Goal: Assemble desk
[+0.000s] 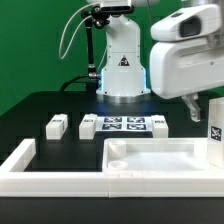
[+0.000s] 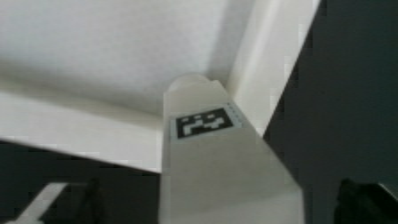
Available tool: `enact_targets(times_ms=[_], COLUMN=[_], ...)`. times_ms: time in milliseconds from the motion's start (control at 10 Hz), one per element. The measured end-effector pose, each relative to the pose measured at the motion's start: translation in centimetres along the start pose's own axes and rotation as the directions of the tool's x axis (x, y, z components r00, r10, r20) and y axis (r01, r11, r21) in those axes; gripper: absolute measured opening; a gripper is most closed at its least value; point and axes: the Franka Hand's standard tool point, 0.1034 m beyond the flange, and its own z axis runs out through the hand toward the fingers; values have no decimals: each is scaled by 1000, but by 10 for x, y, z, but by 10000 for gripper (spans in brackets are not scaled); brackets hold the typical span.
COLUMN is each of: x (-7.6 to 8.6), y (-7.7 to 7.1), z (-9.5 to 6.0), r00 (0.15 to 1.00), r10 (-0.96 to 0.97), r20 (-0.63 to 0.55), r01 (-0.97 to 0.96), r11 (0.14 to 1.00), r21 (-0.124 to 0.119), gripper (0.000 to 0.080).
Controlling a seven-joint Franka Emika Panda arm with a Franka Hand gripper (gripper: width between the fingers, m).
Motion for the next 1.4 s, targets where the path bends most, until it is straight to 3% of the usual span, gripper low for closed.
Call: enact_targets(times_ms=[100,200,400,500,600,800,1000,1200,1400], x=[1,1,1,1,0,0,0,0,3], y=[-4,-4,-4,-4,-1,0,1,-2,-5], z=[1,2,2,2,2,2,2,3,4], r00=[989,996,999,999,993,969,842,599,368], r10=[-146,-88,-38,52,116,245,539,801,930], r20=[3,2,2,2,3,-1,-16,-14,22], r01=[146,88,38,-52,-116,-245,-539,-801,-930], r11=[989,996,999,999,993,969,842,599,368], r21=[-2,2,4,3,-2,-3,-5,-9,-15], gripper=[648,648,383,383,295,295,295,295,295])
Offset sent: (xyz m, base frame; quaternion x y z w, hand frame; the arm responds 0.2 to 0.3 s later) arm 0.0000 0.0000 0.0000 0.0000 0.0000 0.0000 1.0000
